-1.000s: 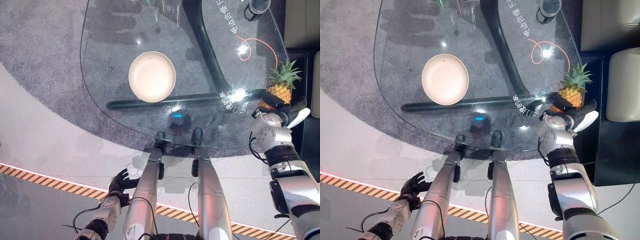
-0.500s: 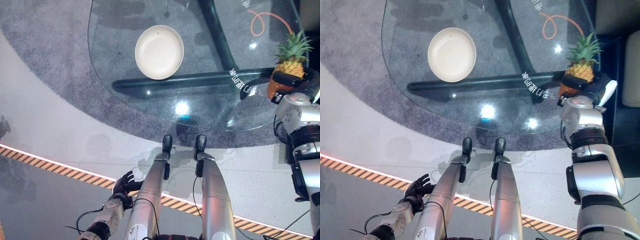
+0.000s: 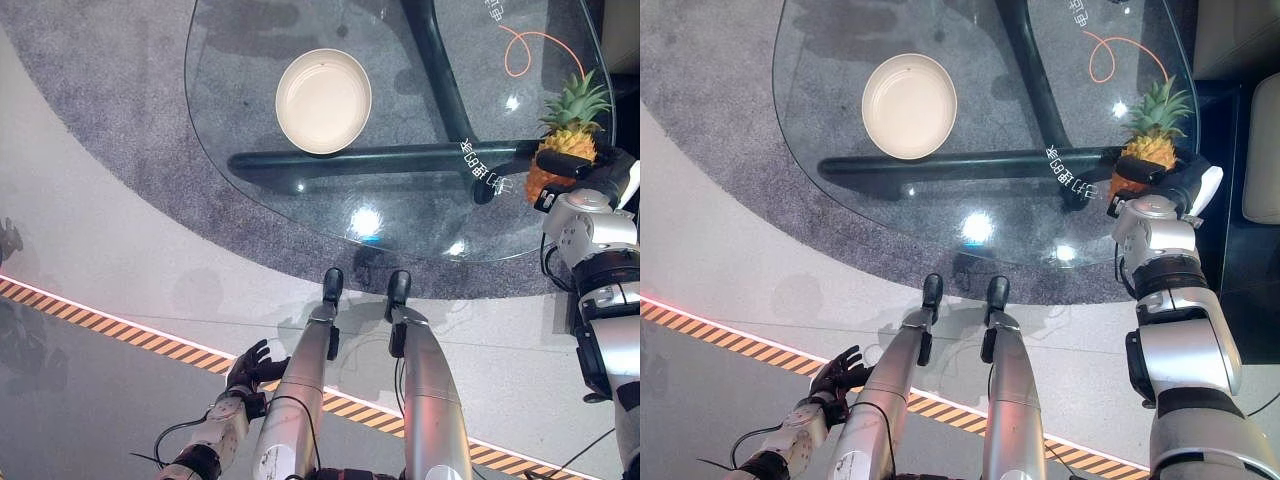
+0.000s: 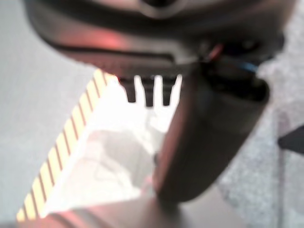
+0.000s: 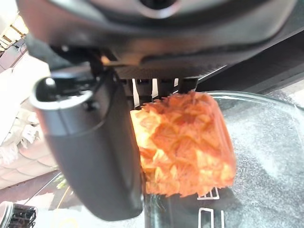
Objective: Pick up the fruit to the plate
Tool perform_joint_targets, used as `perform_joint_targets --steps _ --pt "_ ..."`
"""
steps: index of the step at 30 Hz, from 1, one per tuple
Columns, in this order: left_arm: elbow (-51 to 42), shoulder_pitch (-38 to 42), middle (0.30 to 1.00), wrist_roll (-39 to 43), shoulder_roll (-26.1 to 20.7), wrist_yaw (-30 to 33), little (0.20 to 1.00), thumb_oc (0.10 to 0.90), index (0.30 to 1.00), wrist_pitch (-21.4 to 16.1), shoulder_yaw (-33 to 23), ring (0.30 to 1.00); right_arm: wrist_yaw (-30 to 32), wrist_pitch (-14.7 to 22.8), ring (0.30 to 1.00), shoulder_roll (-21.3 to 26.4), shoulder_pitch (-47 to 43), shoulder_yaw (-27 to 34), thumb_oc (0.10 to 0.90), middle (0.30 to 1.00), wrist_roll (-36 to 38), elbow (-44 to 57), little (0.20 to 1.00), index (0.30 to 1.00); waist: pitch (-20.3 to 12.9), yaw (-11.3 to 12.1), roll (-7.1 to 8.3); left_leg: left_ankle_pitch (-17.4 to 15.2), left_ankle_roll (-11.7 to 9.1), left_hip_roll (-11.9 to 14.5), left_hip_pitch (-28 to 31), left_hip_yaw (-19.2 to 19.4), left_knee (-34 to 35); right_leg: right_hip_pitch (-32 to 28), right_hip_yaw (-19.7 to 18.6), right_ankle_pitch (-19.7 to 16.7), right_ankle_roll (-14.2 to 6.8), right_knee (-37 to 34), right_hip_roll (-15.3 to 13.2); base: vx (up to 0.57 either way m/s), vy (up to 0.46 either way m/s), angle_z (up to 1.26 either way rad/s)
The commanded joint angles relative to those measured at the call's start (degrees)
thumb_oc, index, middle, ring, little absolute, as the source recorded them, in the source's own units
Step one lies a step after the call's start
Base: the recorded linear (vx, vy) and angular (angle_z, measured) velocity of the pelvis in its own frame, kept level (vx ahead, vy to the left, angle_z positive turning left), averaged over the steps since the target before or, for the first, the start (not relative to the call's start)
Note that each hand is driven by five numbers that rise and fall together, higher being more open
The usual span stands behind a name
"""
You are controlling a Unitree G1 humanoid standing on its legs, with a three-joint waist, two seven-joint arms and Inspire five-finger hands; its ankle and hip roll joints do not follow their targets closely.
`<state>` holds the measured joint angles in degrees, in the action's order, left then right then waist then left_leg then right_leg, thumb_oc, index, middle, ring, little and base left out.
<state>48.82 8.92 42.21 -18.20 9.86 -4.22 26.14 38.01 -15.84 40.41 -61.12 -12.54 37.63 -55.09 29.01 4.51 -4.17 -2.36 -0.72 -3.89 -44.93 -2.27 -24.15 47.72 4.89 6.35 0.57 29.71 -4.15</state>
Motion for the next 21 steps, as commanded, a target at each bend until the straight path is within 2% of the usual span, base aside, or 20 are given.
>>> perform_joint_targets --steps 1,9,14,21 --pt "-0.67 -5.21 0.9 1.24 2.96 -1.92 0.9 0.8 0.9 -0.84 1.61 0.9 -4.98 -4.32 0.3 -3.58 4.48 -2.83 0.1 0.3 0.89 -2.33 0.2 0.3 0.78 1.39 -1.47 -0.15 3.01 -2.55 -0.73 1.81 -3.21 -1.44 -0.03 -7.82 -0.38 -5.68 1.73 -0.01 -0.007 0.05" --pt "-0.31 -5.92 0.9 0.96 2.66 -1.31 0.9 0.8 0.9 -3.49 -0.29 0.9 -3.26 0.72 0.3 -2.12 5.92 -2.96 0.1 0.3 -1.59 1.8 0.2 0.3 0.78 1.11 -0.86 -0.28 3.21 -2.42 2.13 1.92 -2.11 -4.1 -0.29 -7.5 -0.52 -5.99 2.08 -0.01 -0.004 0.02" --pt "-0.41 -6.1 0.9 1.62 2.41 0.35 0.9 0.8 0.9 -5.99 -4.26 0.9 0.97 3.28 0.3 -2.57 8.71 -2.32 0.1 0.3 -1.67 11.95 0.2 0.3 0.78 0.51 0.35 -0.52 2.95 -2.36 4.54 2.07 -1.71 -6.97 -0.56 -7.06 -0.53 -6.57 2.35 -0.01 -0.008 -0.02" --pt "-1.39 -5.7 0.9 3.21 2.42 2.0 0.9 0.8 0.9 -8.29 -8.47 0.9 1.92 6.02 0.3 -3.58 13.81 1.17 0.1 0.3 -3.5 23.04 0.2 0.3 0.78 -0.37 1.61 -1.2 3.0 -2.02 8.17 2.14 -1.27 -10.6 -1.03 -6.16 -0.46 -6.87 2.51 -0.01 -0.026 -0.02"
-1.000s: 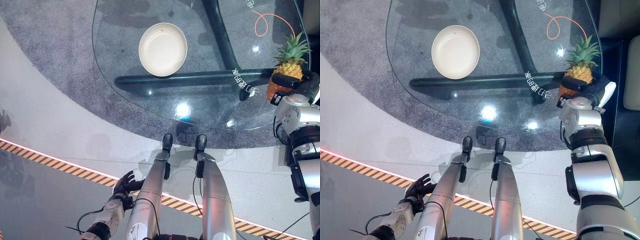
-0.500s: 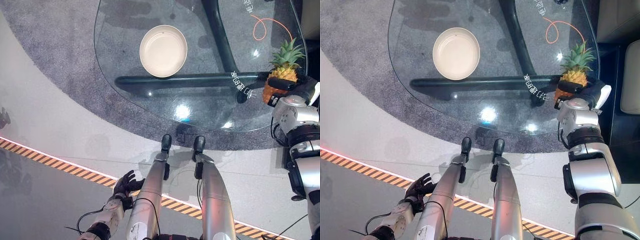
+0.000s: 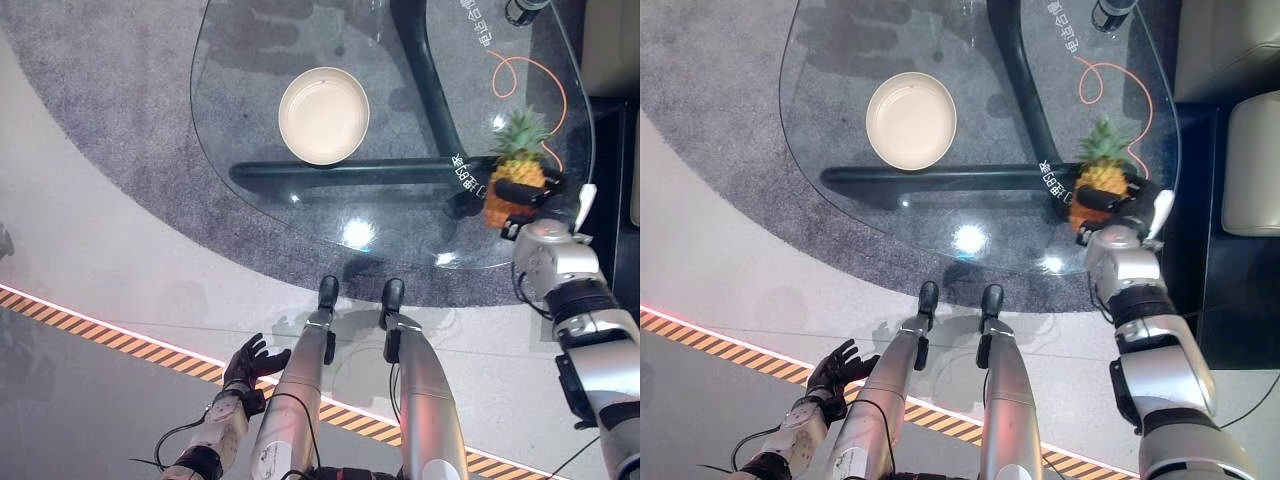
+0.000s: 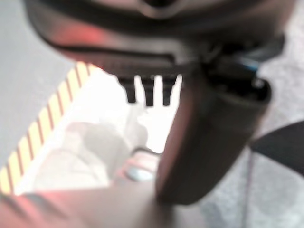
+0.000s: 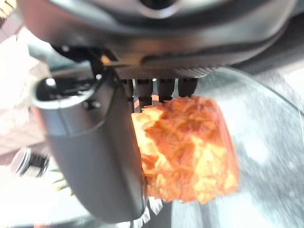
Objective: Pick up the fruit to the plate
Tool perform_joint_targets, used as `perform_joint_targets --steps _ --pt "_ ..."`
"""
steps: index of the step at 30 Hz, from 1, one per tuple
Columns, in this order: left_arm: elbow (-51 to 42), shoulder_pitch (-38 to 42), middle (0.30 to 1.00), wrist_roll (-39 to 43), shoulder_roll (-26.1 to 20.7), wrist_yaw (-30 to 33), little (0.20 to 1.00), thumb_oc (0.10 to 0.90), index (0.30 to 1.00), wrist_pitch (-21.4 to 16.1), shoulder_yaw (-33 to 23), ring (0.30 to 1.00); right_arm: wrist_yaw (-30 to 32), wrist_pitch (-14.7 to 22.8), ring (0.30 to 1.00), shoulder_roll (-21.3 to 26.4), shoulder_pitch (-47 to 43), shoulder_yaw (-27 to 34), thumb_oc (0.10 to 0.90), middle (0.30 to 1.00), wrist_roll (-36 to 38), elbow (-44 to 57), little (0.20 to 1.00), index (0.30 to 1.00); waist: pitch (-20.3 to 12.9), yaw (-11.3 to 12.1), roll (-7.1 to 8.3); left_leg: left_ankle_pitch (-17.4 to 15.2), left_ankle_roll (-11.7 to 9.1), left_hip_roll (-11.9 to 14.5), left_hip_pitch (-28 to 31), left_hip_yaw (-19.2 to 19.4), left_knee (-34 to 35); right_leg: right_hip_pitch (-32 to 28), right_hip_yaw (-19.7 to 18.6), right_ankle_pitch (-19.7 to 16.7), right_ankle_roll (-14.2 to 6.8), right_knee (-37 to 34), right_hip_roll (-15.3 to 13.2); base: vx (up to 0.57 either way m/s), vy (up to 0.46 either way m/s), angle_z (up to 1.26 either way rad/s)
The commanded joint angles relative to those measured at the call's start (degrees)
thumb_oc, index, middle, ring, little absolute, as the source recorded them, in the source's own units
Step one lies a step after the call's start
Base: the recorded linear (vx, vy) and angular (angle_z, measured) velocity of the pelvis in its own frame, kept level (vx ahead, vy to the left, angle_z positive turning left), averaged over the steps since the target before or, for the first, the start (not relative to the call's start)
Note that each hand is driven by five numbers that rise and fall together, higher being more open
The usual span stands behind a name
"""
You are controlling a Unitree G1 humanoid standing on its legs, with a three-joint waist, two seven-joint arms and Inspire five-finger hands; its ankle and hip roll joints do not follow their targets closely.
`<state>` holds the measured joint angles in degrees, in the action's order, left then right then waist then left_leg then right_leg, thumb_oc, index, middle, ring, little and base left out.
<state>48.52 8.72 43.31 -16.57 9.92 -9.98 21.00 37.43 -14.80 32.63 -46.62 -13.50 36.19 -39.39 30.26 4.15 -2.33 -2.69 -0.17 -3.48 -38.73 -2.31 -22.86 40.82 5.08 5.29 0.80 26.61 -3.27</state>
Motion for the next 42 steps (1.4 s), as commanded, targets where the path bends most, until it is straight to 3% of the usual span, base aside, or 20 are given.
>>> perform_joint_targets --steps 1,13,22,27,37,42 --pt "-1.19 -5.52 0.9 3.11 0.82 1.67 0.9 0.8 0.9 -3.16 -4.43 0.9 2.47 5.75 0.3 4.09 0.08 2.73 0.1 0.3 -1.87 9.4 0.2 0.3 -0.47 -0.13 -0.02 -1.02 2.42 -2.4 2.81 2.19 -2.5 -4.6 -1.29 -4.81 -0.59 -3.86 1.66 0.0 0.0 0.0" --pt "-8.26 -6.58 0.9 11.7 1.66 -2.38 0.9 0.8 0.9 -8.28 -11.9 0.9 -2.45 8.36 0.3 -0.3 10.08 7.05 0.1 0.3 -6.67 29.32 0.2 0.3 -0.47 -1.38 1.5 -1.02 2.33 -2.52 9.54 1.45 -1.32 -11.83 -1.64 -3.38 0.0 -4.75 1.73 0.0 -0.025 -0.01" --pt "-16.44 -8.13 0.9 15.41 2.02 -5.07 0.9 0.8 0.9 -9.86 -14.94 0.9 -11.29 12.2 0.3 -4.64 17.75 7.32 0.1 0.3 -10.6 41.18 0.2 0.3 -0.47 -1.87 2.42 -1.02 2.32 -3.0 16.18 -0.11 0.25 -19.48 -1.55 -2.26 0.51 -6.14 1.97 0.01 -0.037 0.0" --pt "-26.09 -9.52 0.9 16.56 0.89 -6.35 0.9 0.8 0.9 -10.12 -15.72 0.9 -18.81 14.94 0.3 -5.65 21.59 6.98 0.1 0.3 -10.97 47.04 0.2 0.3 -1.8 -1.63 2.61 -0.83 2.15 -2.99 18.83 -0.87 1.5 -22.96 -1.15 -1.85 0.7 -7.56 2.26 0.03 -0.04 0.0" --pt "-43.18 -9.44 0.9 19.17 -1.18 -17.33 0.9 0.8 0.9 -10.86 -16.13 0.9 -31.36 19.12 0.3 -5.82 25.97 4.6 0.1 0.3 -12.61 53.04 0.2 0.3 -3.91 -0.09 3.22 -0.79 2.0 -3.44 20.48 -2.64 1.35 -26.82 0.43 -1.2 1.01 -8.77 2.56 0.02 -0.059 0.05" --pt "-51.75 -8.08 0.9 21.36 -2.3 -22.86 0.9 0.8 0.9 -8.31 -15.24 0.9 -36.11 20.44 0.3 -5.53 26.08 2.25 0.1 0.3 -13.71 55.72 0.2 0.3 -4.63 0.72 3.55 -0.45 1.95 -3.58 21.3 -3.65 1.72 -28.19 0.84 -1.12 1.01 -9.21 2.84 0.02 -0.053 0.06"
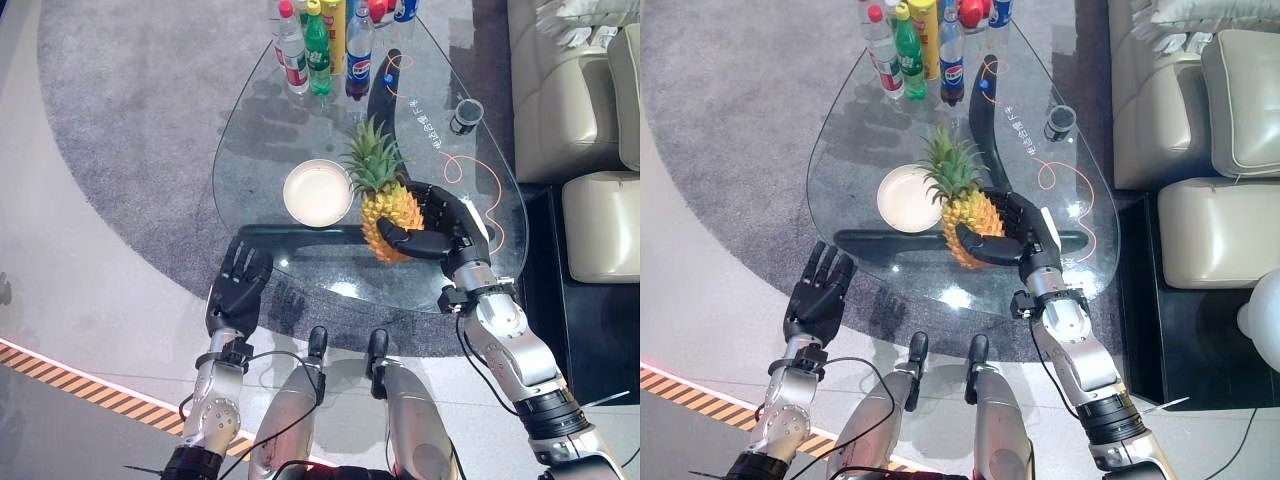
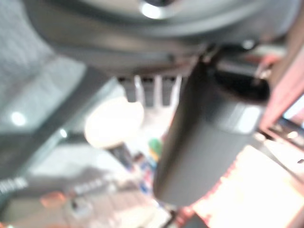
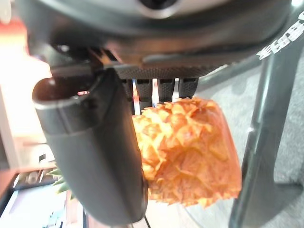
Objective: Pick up the fruit to the plate
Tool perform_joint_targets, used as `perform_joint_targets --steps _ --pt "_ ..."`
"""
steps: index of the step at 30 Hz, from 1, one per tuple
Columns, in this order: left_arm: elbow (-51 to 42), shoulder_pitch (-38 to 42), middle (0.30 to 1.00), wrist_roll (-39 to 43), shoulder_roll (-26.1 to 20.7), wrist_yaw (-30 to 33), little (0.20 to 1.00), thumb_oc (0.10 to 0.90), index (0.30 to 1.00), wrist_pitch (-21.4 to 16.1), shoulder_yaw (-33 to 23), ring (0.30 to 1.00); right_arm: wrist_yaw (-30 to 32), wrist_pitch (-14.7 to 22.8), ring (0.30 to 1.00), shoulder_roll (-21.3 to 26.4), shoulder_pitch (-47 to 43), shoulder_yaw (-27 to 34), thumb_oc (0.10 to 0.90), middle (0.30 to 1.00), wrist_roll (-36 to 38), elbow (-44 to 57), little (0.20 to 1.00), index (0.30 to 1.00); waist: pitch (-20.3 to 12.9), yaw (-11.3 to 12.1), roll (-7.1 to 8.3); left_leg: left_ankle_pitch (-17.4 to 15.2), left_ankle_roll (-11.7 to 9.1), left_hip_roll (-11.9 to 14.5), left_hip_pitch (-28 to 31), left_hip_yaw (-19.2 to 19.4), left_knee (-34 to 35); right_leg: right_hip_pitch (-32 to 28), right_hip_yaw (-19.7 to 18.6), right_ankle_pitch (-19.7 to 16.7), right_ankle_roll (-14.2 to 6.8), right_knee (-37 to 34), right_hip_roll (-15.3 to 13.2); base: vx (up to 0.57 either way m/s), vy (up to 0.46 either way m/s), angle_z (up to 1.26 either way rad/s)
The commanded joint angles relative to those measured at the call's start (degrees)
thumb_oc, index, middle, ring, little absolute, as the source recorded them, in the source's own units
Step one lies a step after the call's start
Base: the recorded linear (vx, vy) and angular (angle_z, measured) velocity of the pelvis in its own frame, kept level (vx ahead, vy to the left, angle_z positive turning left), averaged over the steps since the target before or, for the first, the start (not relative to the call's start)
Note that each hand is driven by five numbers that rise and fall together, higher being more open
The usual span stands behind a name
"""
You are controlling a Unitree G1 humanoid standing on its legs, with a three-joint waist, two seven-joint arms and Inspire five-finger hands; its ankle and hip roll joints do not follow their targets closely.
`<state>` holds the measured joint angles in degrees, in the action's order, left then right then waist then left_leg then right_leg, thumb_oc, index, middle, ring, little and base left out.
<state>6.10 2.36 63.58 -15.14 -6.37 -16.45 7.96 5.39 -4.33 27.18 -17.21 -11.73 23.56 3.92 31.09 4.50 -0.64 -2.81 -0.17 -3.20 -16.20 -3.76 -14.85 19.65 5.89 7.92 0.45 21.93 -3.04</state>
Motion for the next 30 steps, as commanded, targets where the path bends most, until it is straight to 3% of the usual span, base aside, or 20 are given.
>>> perform_joint_targets --steps 1,7,20,30 --pt "-10.36 -1.39 0.9 1.35 -4.08 -7.65 0.9 0.8 0.9 -1.33 -1.89 0.9 -4.84 10.35 0.3 -0.17 -3.56 -0.1 0.1 0.3 -0.96 12.79 0.2 0.3 -5.56 0.49 1.88 -0.28 1.95 -3.89 -1.11 -2.34 -6.21 -7.16 0.11 -3.71 1.37 -4.53 2.66 0.01 -0.041 0.03" --pt "-14.87 0.52 0.9 2.01 -5.67 -13.71 0.9 0.8 0.9 3.09 -0.13 0.9 -7.74 10.67 0.3 -0.96 -3.89 -3.11 0.1 0.3 -1.46 14.31 0.2 0.3 -6.4 0.94 2.12 -0.43 1.95 -4.03 -0.33 -2.84 -6.2 -8.45 0.49 -3.5 1.44 -4.87 2.7 0.02 -0.035 0.02" --pt "-18.77 1.63 0.9 2.12 -8.4 -24.6 0.9 0.8 0.9 12.66 4.42 0.9 -4.67 11.29 0.3 -1.38 -3.29 -5.11 0.1 0.3 -0.87 13.79 0.2 0.3 -7.27 0.28 1.74 -1.15 1.96 -4.0 0.27 -2.43 -7.18 -9.49 0.04 -3.46 1.55 -4.91 2.53 0.03 0.001 0.04" --pt "-19.4 1.64 0.9 4.43 -11.41 -29.61 0.9 0.8 0.9 13.37 7.11 0.9 -3.26 11.37 0.3 0.17 -2.0 -5.8 0.1 0.3 -1.3 12.36 0.2 0.3 -6.88 -1.01 1.12 -1.22 2.13 -3.86 -0.16 -1.3 -7.65 -8.15 -0.64 -3.62 1.44 -3.95 2.23 0.0 0.033 0.01"
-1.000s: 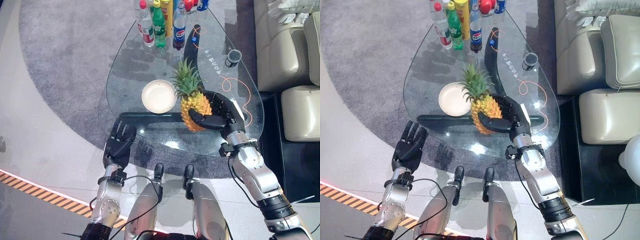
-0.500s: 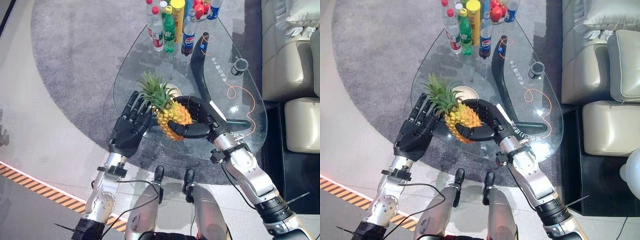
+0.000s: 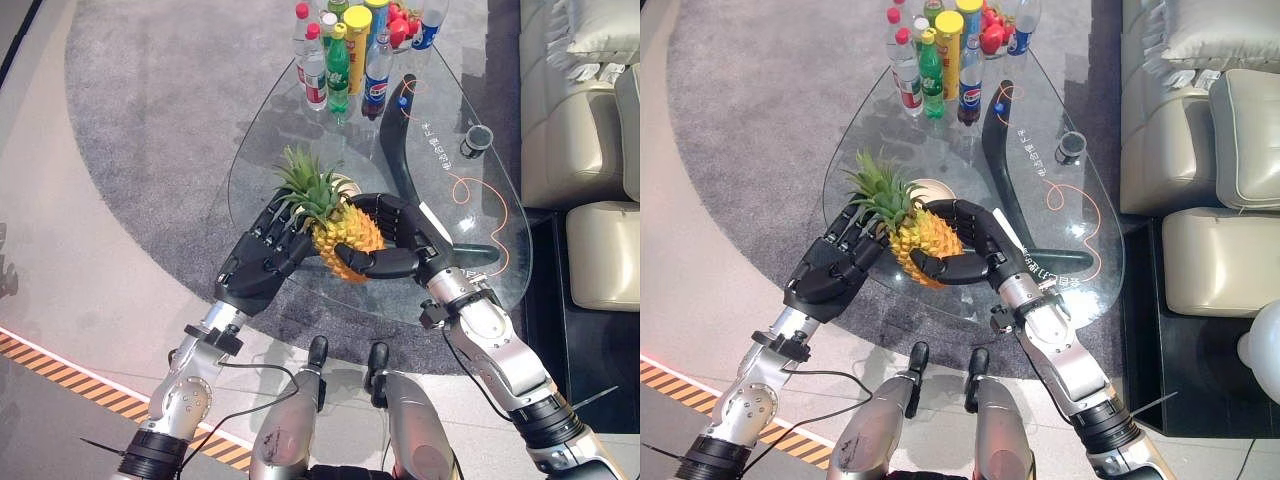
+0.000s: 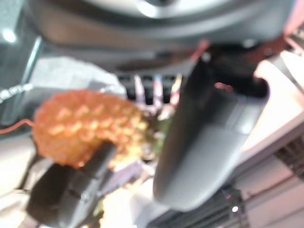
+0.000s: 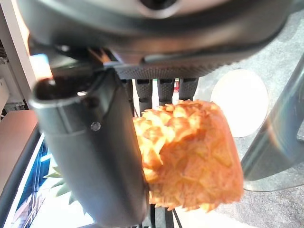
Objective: Pick up the fruit to the plate
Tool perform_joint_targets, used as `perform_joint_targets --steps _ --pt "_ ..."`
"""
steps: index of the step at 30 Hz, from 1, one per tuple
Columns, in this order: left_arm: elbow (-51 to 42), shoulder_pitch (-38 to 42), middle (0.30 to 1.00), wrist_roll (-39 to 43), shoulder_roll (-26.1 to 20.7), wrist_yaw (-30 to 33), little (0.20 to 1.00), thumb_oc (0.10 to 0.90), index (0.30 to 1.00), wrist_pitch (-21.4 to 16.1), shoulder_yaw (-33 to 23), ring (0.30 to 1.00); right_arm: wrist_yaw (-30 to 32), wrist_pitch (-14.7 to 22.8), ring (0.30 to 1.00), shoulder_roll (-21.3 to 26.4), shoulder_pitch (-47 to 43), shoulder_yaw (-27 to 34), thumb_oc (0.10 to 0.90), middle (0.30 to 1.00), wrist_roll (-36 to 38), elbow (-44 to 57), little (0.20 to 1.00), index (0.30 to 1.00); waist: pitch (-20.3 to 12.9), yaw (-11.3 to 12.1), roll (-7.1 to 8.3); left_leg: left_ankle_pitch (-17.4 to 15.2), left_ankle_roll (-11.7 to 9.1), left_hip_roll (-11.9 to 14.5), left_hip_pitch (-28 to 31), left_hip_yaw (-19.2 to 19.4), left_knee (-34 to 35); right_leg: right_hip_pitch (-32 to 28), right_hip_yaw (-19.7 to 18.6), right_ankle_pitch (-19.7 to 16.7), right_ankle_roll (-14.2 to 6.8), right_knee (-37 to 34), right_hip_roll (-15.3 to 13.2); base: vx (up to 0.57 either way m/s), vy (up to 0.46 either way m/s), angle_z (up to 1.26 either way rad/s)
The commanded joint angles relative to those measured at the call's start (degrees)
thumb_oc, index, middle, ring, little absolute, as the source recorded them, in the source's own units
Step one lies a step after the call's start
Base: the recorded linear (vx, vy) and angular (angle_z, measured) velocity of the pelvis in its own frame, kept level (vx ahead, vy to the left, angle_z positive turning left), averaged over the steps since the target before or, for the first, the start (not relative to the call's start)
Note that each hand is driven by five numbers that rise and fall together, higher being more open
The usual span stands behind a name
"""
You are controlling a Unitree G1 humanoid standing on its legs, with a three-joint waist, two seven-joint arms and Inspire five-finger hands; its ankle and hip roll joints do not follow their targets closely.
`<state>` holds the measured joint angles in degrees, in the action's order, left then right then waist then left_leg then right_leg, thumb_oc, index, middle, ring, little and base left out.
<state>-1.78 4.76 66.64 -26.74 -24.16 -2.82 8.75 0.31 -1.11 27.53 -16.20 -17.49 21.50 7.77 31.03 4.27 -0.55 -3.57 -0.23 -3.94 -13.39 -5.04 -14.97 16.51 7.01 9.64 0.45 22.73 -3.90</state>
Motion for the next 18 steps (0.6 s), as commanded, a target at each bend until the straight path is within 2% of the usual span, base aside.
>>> perform_joint_targets --steps 1,4,13,16,18 --pt "-11.53 -0.78 0.9 1.53 0.15 -11.97 0.9 0.8 0.9 -0.29 6.36 0.9 1.88 8.1 0.3 -0.16 -2.96 -0.05 0.1 0.3 0.66 8.45 0.2 0.3 -6.81 -0.79 1.02 -0.45 2.21 -3.13 -2.98 0.0 -7.52 -4.98 -1.76 -5.35 1.44 -4.73 3.08 0.0 0.0 0.0" --pt "-11.91 -0.9 0.9 3.36 -0.35 -13.88 0.9 0.8 0.9 -1.05 6.43 0.9 2.65 7.23 0.3 0.53 -2.63 -0.39 0.1 0.3 -0.95 7.97 0.2 0.3 -6.78 -1.03 1.0 -0.48 2.33 -3.16 -3.11 0.29 -7.57 -4.58 -1.93 -5.39 1.36 -4.51 2.97 0.0 0.0 0.0" --pt "-14.59 -0.44 0.9 11.86 0.81 -17.14 0.9 0.8 0.9 -3.8 7.12 0.9 -2.4 3.75 0.3 1.94 -1.78 -5.95 0.1 0.3 -10.45 10.14 0.2 0.3 -7.01 -1.49 1.06 -0.17 2.6 -3.43 -3.42 0.38 -7.55 -3.63 -2.92 -5.53 1.28 -4.01 2.97 0.0 0.024 -0.03" --pt "-15.12 -0.22 0.9 13.31 1.53 -15.49 0.9 0.8 0.9 -5.87 7.33 0.9 -5.44 3.03 0.3 2.44 -2.21 -8.54 0.1 0.3 -12.61 11.1 0.2 0.3 -6.76 -1.38 1.09 -0.12 2.66 -3.58 -3.68 0.27 -7.71 -3.37 -3.07 -5.48 1.28 -3.78 2.91 0.0 0.0 0.0" --pt "-15.06 -0.38 0.9 13.77 2.62 -10.53 0.9 0.8 0.9 -9.69 6.81 0.9 -8.57 2.05 0.3 2.99 -2.36 -10.89 0.1 0.3 -13.77 12.66 0.2 0.3 -6.57 -1.15 1.13 0.08 2.72 -3.88 -4.08 -0.02 -7.87 -3.08 -3.22 -5.42 1.37 -3.57 2.96 0.0 0.0 0.0"
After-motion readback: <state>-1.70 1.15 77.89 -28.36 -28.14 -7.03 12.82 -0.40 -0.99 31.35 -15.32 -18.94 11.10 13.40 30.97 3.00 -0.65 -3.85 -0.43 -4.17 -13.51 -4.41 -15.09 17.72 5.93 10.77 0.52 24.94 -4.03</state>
